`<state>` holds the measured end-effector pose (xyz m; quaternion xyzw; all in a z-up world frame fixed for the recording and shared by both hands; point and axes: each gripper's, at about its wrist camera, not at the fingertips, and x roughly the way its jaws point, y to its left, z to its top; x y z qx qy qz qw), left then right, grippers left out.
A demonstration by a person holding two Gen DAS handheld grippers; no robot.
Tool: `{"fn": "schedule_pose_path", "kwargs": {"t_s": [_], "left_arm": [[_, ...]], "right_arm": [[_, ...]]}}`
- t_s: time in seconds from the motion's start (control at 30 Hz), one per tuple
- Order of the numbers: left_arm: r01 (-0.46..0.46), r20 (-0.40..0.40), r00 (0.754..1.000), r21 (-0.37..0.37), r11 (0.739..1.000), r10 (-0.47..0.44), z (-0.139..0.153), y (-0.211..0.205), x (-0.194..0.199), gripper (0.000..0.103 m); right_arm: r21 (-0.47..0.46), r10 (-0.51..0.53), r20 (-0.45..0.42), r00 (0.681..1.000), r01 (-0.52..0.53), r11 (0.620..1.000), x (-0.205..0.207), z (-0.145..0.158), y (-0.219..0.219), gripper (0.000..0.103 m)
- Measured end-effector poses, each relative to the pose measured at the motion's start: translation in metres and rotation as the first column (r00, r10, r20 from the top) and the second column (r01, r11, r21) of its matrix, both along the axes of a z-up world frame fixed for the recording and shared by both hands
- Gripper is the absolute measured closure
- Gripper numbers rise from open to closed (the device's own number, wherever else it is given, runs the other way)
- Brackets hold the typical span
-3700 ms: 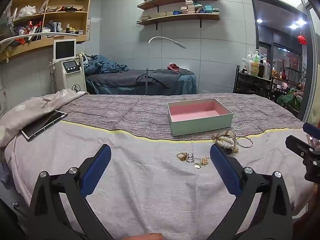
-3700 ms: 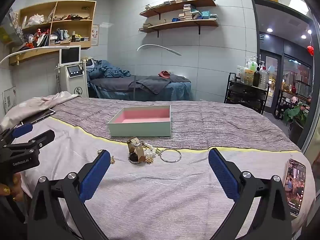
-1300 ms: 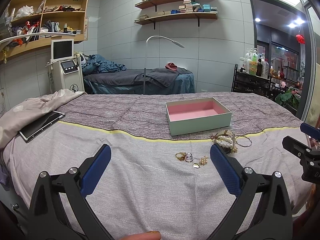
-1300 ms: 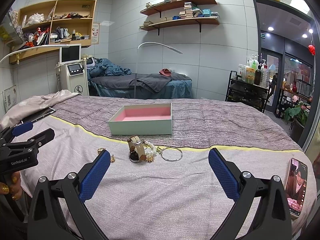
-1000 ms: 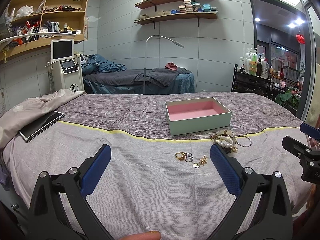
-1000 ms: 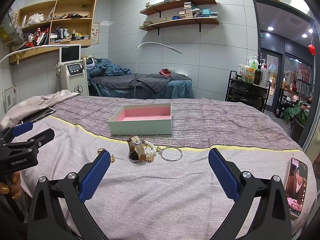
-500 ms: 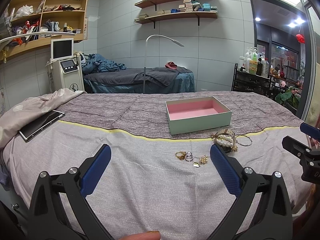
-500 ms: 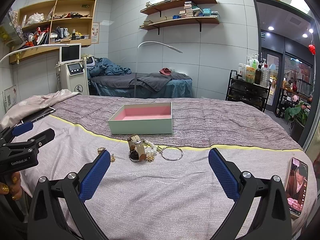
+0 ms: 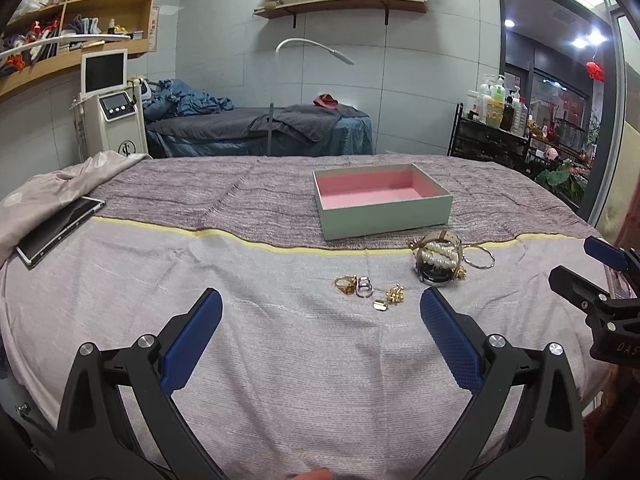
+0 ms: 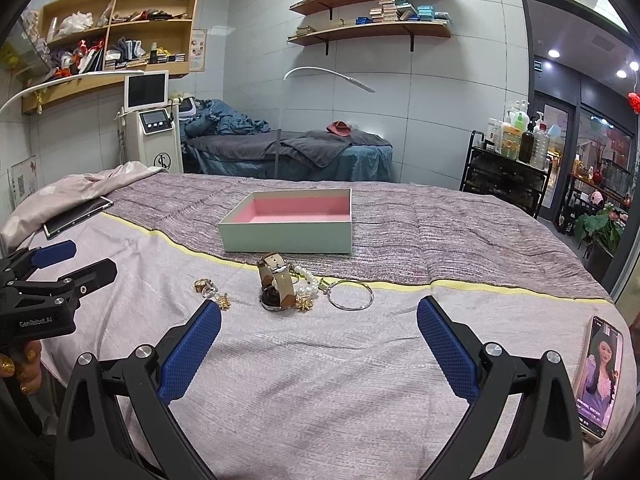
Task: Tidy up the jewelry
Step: 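Grasp the ornate gold ring with the left tool while the right tool grasps the silver bangle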
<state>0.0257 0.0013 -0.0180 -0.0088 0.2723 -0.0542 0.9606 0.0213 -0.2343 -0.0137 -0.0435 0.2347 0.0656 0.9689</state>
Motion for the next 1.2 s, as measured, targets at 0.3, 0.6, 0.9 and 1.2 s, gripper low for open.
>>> {"fn": "schedule_pose_path", "kwargs": {"t_s": [0.3, 0.6, 0.9, 1.2], "left_arm": [[0.085, -0.114, 0.99, -0.009, 0.996, -0.085, -0.019, 0.0, 0.034, 0.005], [0.201, -0.157, 0.968, 0.026, 0.979, -0.195, -0.029, -0.008, 0.073, 0.006], [0.306, -0.272, 0.922, 0.083, 0.948, -0.274, -0.052, -0.005, 0.115, 0.036], [0.382, -0.331, 0.887, 0.132, 0.915, -0.323, -0.073, -0.019, 0.137, 0.043]], "right_arm": [[-0.038, 0.032, -0.1, 0.995, -0.036, 0.999, 0.029, -0.009, -0.007, 0.007], [-0.081, 0.102, -0.2, 0.974, -0.121, 0.989, 0.069, -0.015, -0.002, 0.007], [-0.122, 0.107, -0.321, 0.941, -0.153, 0.981, 0.1, -0.032, -0.017, 0.007], [-0.101, 0.11, -0.396, 0.911, -0.162, 0.982, 0.117, -0.048, -0.022, 0.021]]}}
